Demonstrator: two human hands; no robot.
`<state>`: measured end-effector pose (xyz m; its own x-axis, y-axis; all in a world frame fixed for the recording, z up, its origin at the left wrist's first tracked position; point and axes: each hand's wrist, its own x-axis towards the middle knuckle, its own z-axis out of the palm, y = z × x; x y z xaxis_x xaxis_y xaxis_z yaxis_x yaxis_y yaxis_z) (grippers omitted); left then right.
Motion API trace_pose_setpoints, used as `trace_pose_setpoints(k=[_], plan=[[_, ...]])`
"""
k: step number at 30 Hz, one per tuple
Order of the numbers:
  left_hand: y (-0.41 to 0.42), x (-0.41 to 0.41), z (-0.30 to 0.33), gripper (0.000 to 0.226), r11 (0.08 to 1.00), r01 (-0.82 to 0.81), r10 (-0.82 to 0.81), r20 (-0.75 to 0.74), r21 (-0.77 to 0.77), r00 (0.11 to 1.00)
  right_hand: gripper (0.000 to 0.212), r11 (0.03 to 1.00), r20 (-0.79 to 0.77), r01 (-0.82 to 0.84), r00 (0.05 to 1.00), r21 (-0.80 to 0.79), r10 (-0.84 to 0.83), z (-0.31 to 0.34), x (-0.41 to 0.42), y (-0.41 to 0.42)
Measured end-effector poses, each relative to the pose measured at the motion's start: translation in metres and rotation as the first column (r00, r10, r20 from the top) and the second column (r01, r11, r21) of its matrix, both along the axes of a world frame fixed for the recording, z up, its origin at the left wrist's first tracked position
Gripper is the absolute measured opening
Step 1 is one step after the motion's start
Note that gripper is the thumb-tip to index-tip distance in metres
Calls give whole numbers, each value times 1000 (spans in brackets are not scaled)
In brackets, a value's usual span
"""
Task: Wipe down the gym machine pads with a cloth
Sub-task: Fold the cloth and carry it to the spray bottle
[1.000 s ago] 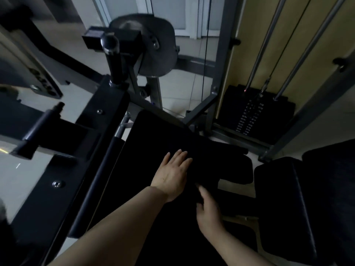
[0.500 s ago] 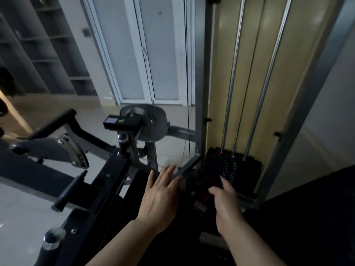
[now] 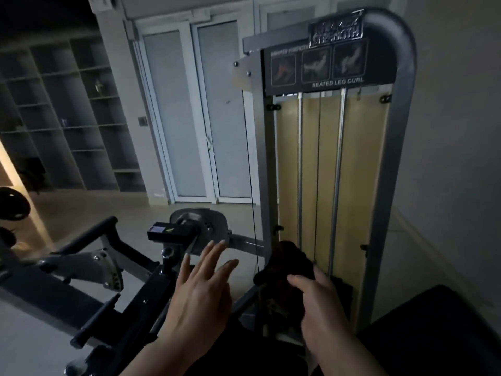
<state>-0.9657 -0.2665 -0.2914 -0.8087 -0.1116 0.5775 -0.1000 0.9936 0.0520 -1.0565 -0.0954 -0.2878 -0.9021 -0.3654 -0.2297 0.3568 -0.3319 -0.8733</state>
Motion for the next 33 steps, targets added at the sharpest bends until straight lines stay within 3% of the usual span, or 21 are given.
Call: trace_pose_setpoints(k=[6, 14, 20, 33], plan=[[27, 9, 33, 46, 1000, 17, -19, -111, -15, 994, 31, 999, -98, 3, 995, -44, -7, 36, 4, 34], [49, 24, 49, 46, 1000, 16, -14, -170, 10, 985, 29, 997, -155, -25, 988, -78, 12, 62, 19, 60], [56, 27, 54, 45, 998, -16, 5, -193, -57, 981, 25, 987, -129, -68, 990, -146, 50, 67, 19, 67], [33, 92, 60, 44, 989, -141, 131, -205, -35, 970, 29, 980, -113, -91, 991, -175, 72, 67, 62, 28]])
